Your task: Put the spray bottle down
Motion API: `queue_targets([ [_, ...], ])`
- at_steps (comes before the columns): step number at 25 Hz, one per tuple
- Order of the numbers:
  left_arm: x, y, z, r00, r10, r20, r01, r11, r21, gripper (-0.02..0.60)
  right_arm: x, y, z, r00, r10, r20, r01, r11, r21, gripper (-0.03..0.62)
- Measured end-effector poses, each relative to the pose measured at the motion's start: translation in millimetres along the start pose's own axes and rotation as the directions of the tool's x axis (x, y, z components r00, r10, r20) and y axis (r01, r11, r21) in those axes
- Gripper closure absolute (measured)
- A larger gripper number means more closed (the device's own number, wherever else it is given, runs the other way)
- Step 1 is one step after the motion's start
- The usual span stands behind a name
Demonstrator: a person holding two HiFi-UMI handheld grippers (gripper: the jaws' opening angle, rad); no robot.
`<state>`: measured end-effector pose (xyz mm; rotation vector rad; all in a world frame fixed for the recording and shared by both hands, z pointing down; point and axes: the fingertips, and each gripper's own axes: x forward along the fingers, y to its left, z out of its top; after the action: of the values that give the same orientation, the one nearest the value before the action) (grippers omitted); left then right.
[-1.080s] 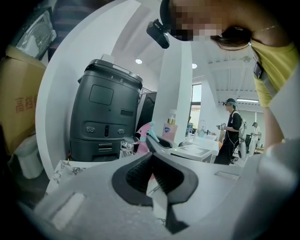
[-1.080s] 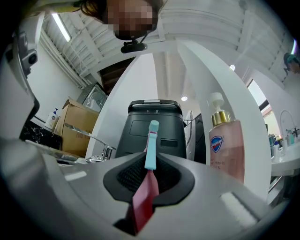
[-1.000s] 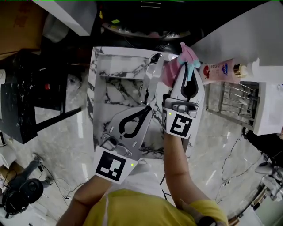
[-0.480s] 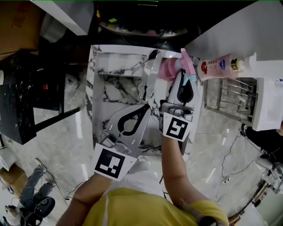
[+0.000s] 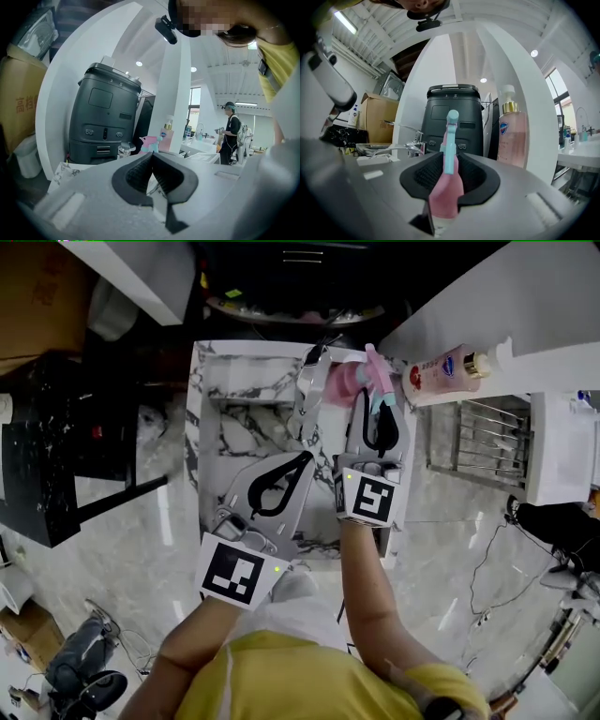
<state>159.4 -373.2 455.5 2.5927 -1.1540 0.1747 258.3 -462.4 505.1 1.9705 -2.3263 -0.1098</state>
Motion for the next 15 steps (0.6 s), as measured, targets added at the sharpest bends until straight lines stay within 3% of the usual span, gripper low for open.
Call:
queue_targets([
  [4,-3.7,-4.0,13.0,1.000,-0.002,0.016,0.002,1.000,0.015,0.581,-13.5,1.4,-1.4,0.996,0.019,-0.082,-0.019,1.000,0.004,0.467],
  [10,-18.3,-15.9,35.8,0.999,-0.007,0.038,0.005,0.999,0.034,0.581,-55.7,-0.7,24.7,0.990,0.014,-0.139,-0.016,1.000,-0.014,0.468],
  [15,-31.7,-23.4,49.4,0.998,-0.010,0.067,0.004,0.997,0.079,0.581,-92.7,-13.2,61.1,0.990,-0.016,-0.143,0.018,1.000,0.015,0.572],
])
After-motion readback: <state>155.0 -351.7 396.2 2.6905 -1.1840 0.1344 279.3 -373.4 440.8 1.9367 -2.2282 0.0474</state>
